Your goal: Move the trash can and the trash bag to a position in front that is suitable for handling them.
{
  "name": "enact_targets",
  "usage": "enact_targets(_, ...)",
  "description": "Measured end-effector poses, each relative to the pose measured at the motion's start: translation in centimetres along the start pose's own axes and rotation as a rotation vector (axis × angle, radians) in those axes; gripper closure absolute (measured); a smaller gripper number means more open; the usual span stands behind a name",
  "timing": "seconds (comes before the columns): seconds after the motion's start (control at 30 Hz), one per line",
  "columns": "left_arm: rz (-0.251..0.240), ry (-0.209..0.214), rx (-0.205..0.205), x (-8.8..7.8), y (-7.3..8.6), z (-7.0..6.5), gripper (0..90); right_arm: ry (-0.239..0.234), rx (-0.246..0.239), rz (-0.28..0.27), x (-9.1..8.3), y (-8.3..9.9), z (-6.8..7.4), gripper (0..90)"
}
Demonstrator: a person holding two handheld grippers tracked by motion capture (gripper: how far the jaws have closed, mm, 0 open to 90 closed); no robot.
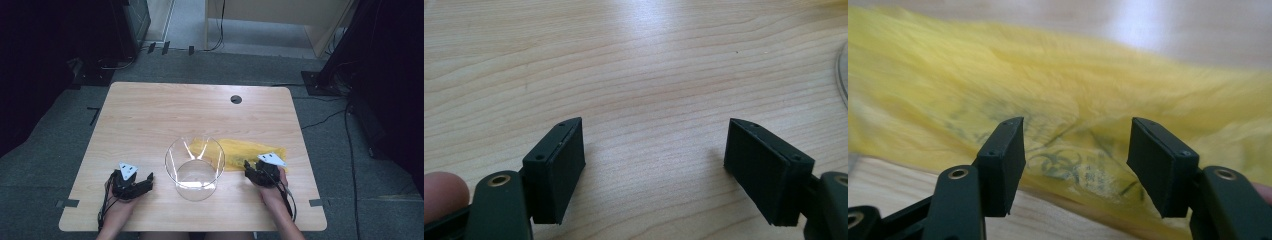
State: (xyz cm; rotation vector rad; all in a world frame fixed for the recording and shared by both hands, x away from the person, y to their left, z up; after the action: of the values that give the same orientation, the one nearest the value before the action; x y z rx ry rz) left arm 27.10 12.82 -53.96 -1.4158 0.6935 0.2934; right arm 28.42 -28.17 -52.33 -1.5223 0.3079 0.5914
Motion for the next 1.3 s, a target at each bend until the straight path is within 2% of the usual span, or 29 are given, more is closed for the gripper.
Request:
enact_targets(0.1,0.001,0.001,0.001,0.0,0.0,0.0,23.7,0.008,-0.014,-0.095,-1.6,-2.0,-1.0,40.5)
enact_targets(0.17,0.0,0.001,0.001,0.0,0.0,0.0,23.7,0.025,-0.007,-0.125,-1.9,-3.4,-2.3,41.7)
enact_targets(0.23,0.0,0.001,0.001,0.0,0.0,0.0,23.7,0.069,0.007,-0.135,-1.5,-4.3,-4.1,46.3)
enact_targets(0.27,0.001,0.001,0.001,0.0,0.0,0.0,23.7,0.097,0.019,-0.124,-1.0,-4.5,-5.5,48.4)
enact_targets(0.33,0.0,0.001,0.001,0.0,0.0,0.0,23.7,0.12,0.048,-0.094,0.1,-4.2,-7.3,52.6)
enact_targets(0.37,-0.001,0.001,-0.001,0.0,0.0,0.0,23.7,0.125,0.058,-0.073,0.7,-3.8,-8.2,54.4)
enact_targets(0.43,0.0,0.001,0.0,0.0,0.0,0.0,23.7,0.101,0.063,-0.012,1.7,-2.7,-9.1,54.2)
enact_targets(0.53,0.0,0.002,0.001,0.0,0.0,0.0,23.7,0.097,0.073,0.039,2.2,-1.1,-9.4,54.1)
enact_targets(0.67,0.0,0.002,0.001,0.0,0.0,0.0,23.7,0.078,0.096,0.052,1.6,0.1,-9.5,54.3)
enact_targets(0.9,0.0,0.002,0.002,0.0,0.0,0.0,23.7,0.038,0.062,0.065,-0.8,1.9,-8.5,53.0)
enact_targets(1.0,0.001,0.002,0.002,0.0,0.0,0.0,23.7,-0.014,0.034,0.086,-2.5,3.0,-7.0,51.1)
enact_targets(1.13,0.001,0.003,0.001,0.0,0.0,0.0,23.7,-0.122,-0.057,0.134,-4.7,3.8,-4.6,49.4)
enact_targets(1.2,0.001,0.003,0.001,0.0,0.0,0.0,23.8,-0.233,-0.083,0.139,-6.1,3.5,-3.6,48.2)
enact_targets(1.27,0.0,0.003,0.001,0.0,0.0,0.0,23.8,-0.345,-0.078,0.095,-7.5,2.3,-3.2,47.9)
enact_targets(1.3,0.001,0.003,0.001,0.0,0.0,0.0,23.8,-0.357,-0.072,0.071,-7.9,1.8,-3.3,47.8)
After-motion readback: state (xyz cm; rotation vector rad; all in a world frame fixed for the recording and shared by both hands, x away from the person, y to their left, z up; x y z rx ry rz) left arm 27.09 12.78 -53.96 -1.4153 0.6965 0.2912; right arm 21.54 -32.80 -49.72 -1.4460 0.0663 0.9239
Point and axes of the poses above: each handheld gripper's, and its own axes: x roughly forward along the jaws, y roughly out of its underside, z roughly to its left, the point moved 3 cm from there along x, roughly forward along the jaws, and after that the axes turned 5 degrees about -z, right-handed, at the moved point
